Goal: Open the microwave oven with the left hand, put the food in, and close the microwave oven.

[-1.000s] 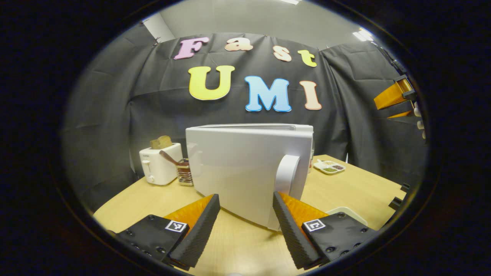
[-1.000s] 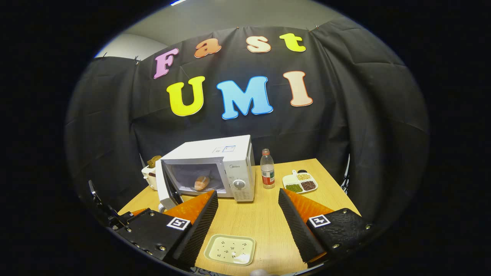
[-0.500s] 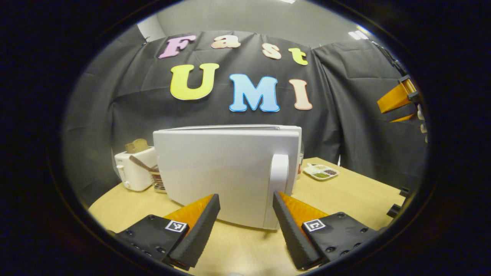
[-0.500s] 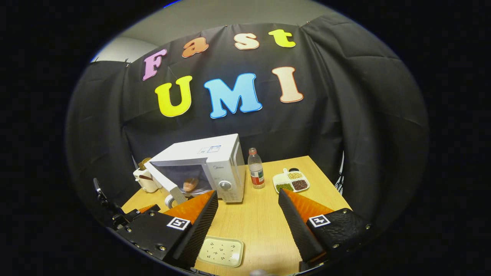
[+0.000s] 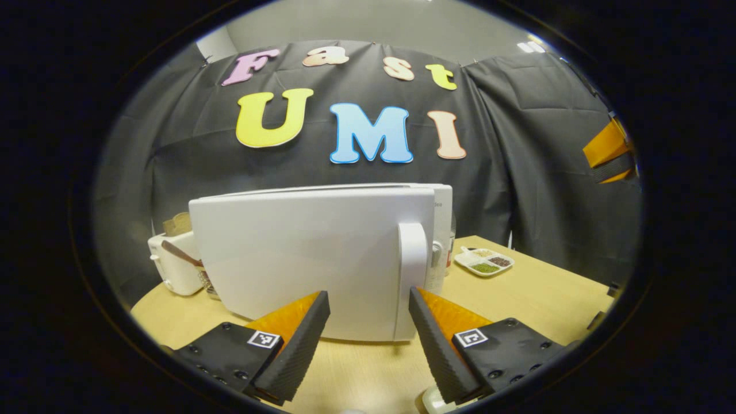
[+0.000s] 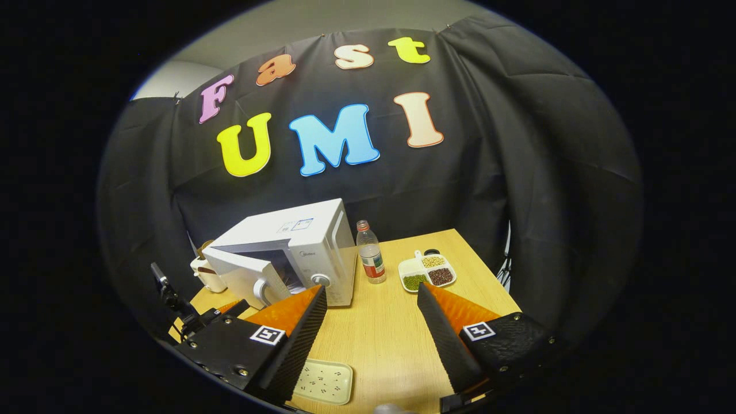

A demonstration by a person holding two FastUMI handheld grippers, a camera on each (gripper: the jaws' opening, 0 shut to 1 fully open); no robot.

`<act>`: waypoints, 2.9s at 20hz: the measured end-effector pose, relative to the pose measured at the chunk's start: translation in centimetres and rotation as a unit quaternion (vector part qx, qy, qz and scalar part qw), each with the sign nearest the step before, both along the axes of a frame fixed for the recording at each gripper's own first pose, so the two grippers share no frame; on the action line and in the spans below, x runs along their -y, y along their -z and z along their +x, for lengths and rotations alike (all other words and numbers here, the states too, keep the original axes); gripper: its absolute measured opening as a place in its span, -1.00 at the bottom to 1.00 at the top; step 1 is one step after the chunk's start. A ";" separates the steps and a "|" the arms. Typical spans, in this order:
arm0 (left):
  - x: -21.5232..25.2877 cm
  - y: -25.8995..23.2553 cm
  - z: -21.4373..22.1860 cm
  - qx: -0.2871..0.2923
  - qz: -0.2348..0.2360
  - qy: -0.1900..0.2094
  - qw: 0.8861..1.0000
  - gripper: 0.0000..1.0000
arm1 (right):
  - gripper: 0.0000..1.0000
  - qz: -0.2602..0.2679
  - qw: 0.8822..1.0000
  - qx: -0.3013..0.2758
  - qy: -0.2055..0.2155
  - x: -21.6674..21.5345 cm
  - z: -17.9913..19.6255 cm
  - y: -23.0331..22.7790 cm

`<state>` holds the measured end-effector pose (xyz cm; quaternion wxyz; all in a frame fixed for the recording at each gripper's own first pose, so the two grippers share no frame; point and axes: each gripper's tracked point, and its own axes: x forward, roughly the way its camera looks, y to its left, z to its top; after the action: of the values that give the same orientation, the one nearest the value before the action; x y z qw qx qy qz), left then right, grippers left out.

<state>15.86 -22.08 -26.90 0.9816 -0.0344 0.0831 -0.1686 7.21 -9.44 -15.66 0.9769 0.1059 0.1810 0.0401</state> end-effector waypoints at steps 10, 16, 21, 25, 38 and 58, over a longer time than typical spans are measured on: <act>1.9 0.6 4.0 -0.004 -0.001 -0.029 1.000 0.87 | 0.93 0.012 1.000 -0.003 0.004 1.4 1.1 0.2; 2.6 0.7 6.2 -0.009 0.000 -0.041 0.999 0.89 | 0.93 0.017 1.000 -0.004 0.001 1.6 1.5 0.0; 3.2 1.2 6.6 -0.016 -0.006 -0.036 0.999 0.91 | 0.93 0.021 1.000 -0.004 0.002 1.8 1.9 -0.3; 3.2 1.2 6.8 -0.009 -0.016 -0.042 0.999 0.89 | 0.93 0.021 1.000 -0.009 0.001 1.9 2.2 0.0; 3.1 0.7 5.5 -0.017 -0.012 -0.046 0.999 0.92 | 0.93 0.019 1.000 -0.009 0.007 2.2 1.4 -0.7; -18.6 -28.0 -14.1 0.094 -0.006 -0.124 0.988 0.93 | 0.93 -0.024 0.993 0.111 0.027 -2.1 -6.0 -15.7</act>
<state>1.71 -3.50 1.07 0.9981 -0.0346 -0.0157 -0.0489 1.17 -7.31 0.00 0.9939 0.0824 0.0696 0.0208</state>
